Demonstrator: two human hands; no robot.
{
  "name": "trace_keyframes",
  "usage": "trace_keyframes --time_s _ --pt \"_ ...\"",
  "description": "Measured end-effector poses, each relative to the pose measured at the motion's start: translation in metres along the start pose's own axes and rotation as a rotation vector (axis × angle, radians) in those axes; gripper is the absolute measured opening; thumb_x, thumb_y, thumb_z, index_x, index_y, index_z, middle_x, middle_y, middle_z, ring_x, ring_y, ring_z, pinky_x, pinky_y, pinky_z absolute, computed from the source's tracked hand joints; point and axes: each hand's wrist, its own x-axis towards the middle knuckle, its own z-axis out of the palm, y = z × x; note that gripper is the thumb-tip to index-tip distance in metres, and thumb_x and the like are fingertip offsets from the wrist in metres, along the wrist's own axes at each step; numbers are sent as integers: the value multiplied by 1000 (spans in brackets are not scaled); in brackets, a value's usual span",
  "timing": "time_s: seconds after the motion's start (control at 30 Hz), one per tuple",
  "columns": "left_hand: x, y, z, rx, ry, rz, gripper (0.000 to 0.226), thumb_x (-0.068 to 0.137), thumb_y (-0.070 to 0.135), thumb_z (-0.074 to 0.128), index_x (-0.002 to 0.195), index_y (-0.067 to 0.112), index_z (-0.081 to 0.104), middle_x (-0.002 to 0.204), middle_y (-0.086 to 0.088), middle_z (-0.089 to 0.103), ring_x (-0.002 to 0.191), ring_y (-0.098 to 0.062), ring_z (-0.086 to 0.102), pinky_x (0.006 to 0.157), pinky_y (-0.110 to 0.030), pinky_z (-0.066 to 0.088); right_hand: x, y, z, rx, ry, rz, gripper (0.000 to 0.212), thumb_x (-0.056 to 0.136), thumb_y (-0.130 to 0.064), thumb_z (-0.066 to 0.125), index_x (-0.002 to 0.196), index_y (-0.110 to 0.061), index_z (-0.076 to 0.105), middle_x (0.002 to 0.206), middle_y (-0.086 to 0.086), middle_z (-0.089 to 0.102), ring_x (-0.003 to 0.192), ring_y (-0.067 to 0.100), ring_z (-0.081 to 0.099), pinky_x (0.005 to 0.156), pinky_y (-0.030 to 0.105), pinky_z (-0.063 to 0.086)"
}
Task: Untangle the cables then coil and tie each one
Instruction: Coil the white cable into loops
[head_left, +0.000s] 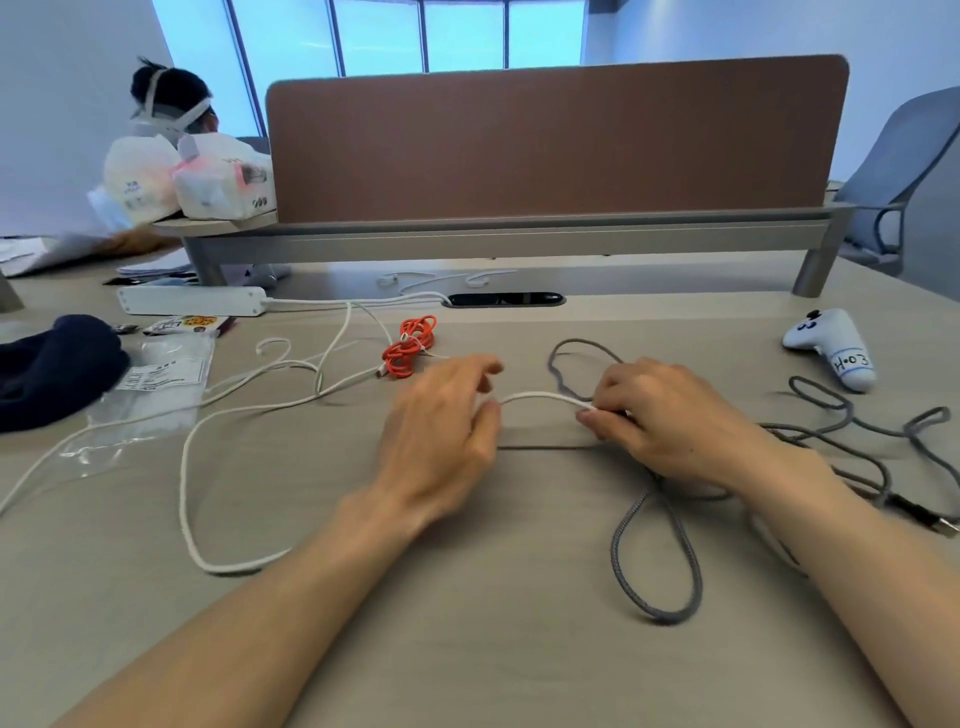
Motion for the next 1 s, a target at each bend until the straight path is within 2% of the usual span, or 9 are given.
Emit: trace_keyframes --time_s 0.07,0.1,0.23,0.33,0.47,0.6,0.8,0.93,1.0 --pt "0 8 6 -10 -76 83 36 90 33 46 123 22 54 104 3 64 93 -15 56 82 -32 43 1 -11 0 -1 24 -40 36 93 -45 41 79 -23 67 90 -5 61 86 23 55 73 41 45" --pt "0 12 9 -1 -108 116 32 93 39 43 117 24 55 98 3 66 89 -18 58 77 -33 46 1 -15 1 -2 28 -58 37 91 -46 41 80 -22 68 89 -4 62 85 23 55 72 40 45" --pt "1 5 11 -6 -42 137 37 95 44 34 73 22 55 62 2 57 63 -30 58 54 -41 44 3 -8 5 -17 -1 -46 40 87 -55 40 81 -24 66 86 -7 62 84 21 54 72 38 46" --pt "9 -12 -2 -83 124 -7 35 94 34 41 63 21 52 53 9 47 53 -9 49 55 -34 35 -1 16 2 -14 -31 57 30 91 -46 48 85 -24 68 91 -7 64 90 22 56 78 41 47" --pt "8 -20 -6 -174 127 -76 35 94 30 43 65 16 59 47 10 45 53 -1 46 52 -16 29 -2 26 0 -25 -25 148 25 92 -43 51 87 -27 69 93 -11 65 96 22 54 81 39 42" --pt "5 -12 -3 -302 96 -92 30 93 27 44 71 15 61 52 15 48 51 -4 42 52 -20 28 1 8 0 -6 99 167 27 90 -51 47 91 -34 68 93 -20 59 96 17 41 75 34 23" --pt "1 4 0 -405 53 -46 26 92 26 49 76 10 59 55 11 47 52 -6 40 51 -22 29 1 -18 1 273 165 -36 22 92 -43 55 100 -30 70 78 -8 63 77 10 51 69 28 37" --pt "1 5 2 -386 38 -21 26 93 29 51 75 12 59 60 1 54 55 -11 45 55 -34 38 1 -23 3 321 154 -52 16 89 -35 61 83 -24 72 71 -8 58 69 8 50 61 17 34" --pt "2 -1 3 -326 92 -22 28 92 32 53 75 12 61 66 -2 56 61 -12 48 58 -32 40 1 -20 -3 463 204 20 18 89 -30 64 74 -22 70 63 -3 60 59 8 49 56 19 35"
